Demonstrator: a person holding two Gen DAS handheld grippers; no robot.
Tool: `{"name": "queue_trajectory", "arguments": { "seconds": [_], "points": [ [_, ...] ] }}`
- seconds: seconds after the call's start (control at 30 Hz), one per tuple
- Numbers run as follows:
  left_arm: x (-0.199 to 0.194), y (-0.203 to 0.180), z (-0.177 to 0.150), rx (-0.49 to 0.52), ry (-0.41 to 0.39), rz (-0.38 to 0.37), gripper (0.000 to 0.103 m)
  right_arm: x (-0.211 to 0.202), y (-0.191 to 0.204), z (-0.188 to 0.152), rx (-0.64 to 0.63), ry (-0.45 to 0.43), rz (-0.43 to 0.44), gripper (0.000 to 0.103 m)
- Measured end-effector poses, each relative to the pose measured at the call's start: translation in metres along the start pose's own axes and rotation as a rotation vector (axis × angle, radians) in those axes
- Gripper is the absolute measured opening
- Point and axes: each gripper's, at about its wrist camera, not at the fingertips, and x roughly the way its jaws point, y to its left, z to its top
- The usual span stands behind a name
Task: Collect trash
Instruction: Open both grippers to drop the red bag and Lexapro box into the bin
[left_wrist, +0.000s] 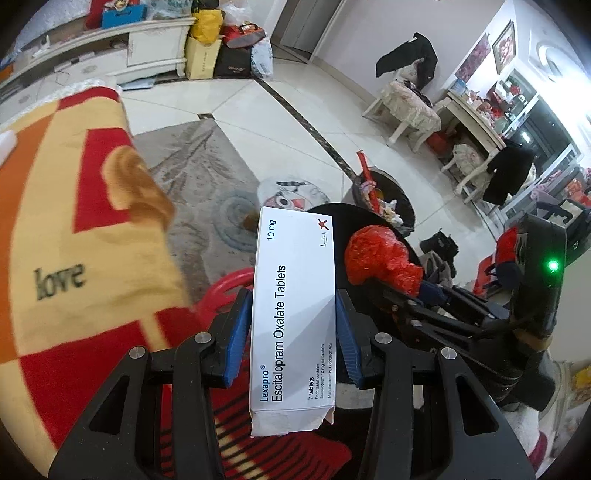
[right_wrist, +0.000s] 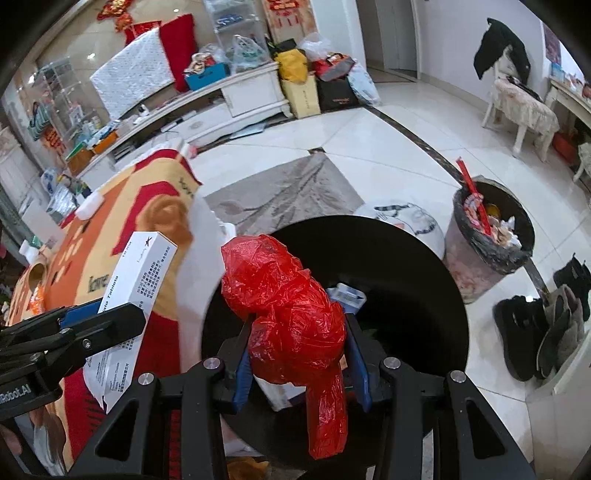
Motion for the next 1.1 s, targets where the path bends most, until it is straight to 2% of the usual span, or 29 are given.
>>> {"name": "queue_trajectory", "arguments": {
  "seconds": [0.27, 0.33, 0.37, 0.4, 0.43, 0.5, 0.7, 0.87, 1.1],
  "points": [
    [0.026, -0.012, 0.010, -0.039, 0.032, -0.117, 0.044, 0.007, -0.022, 0.005, 0.035, 0.011, -0.052, 0.043],
    [0.031, -0.013, 0.011, -0.048, 0.036, -0.155, 0.046, 0.007, -0.029, 0.007, 0.053, 0.007, -0.081, 0.053],
    [0.034, -0.013, 0.011, -0.052, 0.037, -0.170, 0.048, 0.007, -0.032, 0.008, 0.060, 0.005, -0.088, 0.054],
    [0.036, -0.014, 0.011, -0.054, 0.039, -0.174, 0.052, 0.006, -0.036, 0.008, 0.071, 0.004, -0.090, 0.057],
    [0.037, -0.013, 0.011, -0.060, 0.042, -0.179, 0.063, 0.006, -0.039, 0.009, 0.080, 0.002, -0.091, 0.063],
    [0.039, -0.009, 0.011, -0.074, 0.040, -0.191, 0.067, 0.004, -0.043, 0.009, 0.096, -0.005, -0.093, 0.073],
    [0.030, -0.001, 0.009, -0.075, 0.035, -0.164, 0.067, 0.005, -0.044, 0.007, 0.105, 0.003, -0.091, 0.075],
    [0.015, 0.008, 0.005, -0.071, 0.013, -0.104, 0.067, 0.005, -0.030, 0.005, 0.074, 0.002, -0.083, 0.075],
    [-0.005, 0.034, -0.002, -0.115, -0.008, -0.041, 0.067, 0.004, -0.007, 0.003, 0.021, -0.001, -0.085, 0.075]
  ]
}}
